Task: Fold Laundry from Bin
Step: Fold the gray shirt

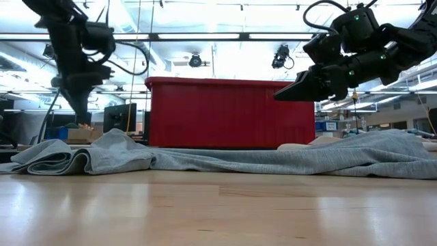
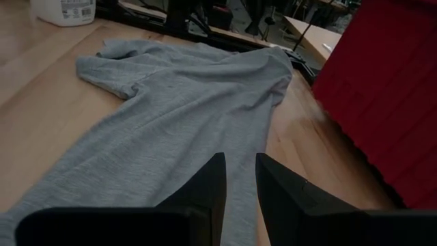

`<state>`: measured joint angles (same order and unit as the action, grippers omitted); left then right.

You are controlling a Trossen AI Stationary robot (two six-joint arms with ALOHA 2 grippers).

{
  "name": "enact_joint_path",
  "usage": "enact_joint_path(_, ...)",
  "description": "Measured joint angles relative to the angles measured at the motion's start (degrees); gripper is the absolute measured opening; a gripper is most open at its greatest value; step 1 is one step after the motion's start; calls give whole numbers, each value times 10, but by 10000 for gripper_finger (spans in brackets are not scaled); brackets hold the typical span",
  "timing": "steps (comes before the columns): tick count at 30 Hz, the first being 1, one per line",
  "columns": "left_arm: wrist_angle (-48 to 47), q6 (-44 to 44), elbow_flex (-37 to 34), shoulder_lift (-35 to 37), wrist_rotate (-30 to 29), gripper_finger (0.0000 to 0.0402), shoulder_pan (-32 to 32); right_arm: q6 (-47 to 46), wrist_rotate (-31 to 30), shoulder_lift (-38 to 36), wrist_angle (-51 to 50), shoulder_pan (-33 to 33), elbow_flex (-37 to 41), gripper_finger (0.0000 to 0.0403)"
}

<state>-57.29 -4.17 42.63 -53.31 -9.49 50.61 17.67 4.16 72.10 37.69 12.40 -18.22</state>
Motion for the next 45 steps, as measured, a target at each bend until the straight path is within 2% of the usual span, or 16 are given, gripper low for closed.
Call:
enact_joint_path(2,9,-7,1,-18,18,116,-14,-2,0,0,2,0,0,90)
enact_joint_path(7,8,-13,1,-84,13,115,-56,-12,4,0,4,-1,0,90)
enact_joint_path(15,10,-34,1,-217,-93,115,-115,-12,5,0,2,-2,0,90)
enact_joint_path(22,45,-85,2,-285,-103,115,-116,-6,5,0,1,-5,0,90)
enact_joint_path(30,100,-92,2,-304,-98,112,-106,-1,5,0,1,-5,0,90)
enact_joint_path(32,97,-82,2,-308,-98,97,-98,-1,5,0,1,-5,0,90)
enact_joint_path(36,91,-63,2,-309,-93,15,-83,-1,5,0,1,-5,0,90)
enact_joint_path(41,99,-43,2,-299,-93,4,-80,-14,2,2,-27,-4,0,90)
enact_joint_path(45,89,-17,18,-266,-93,2,-73,-14,4,52,-24,0,-3,86)
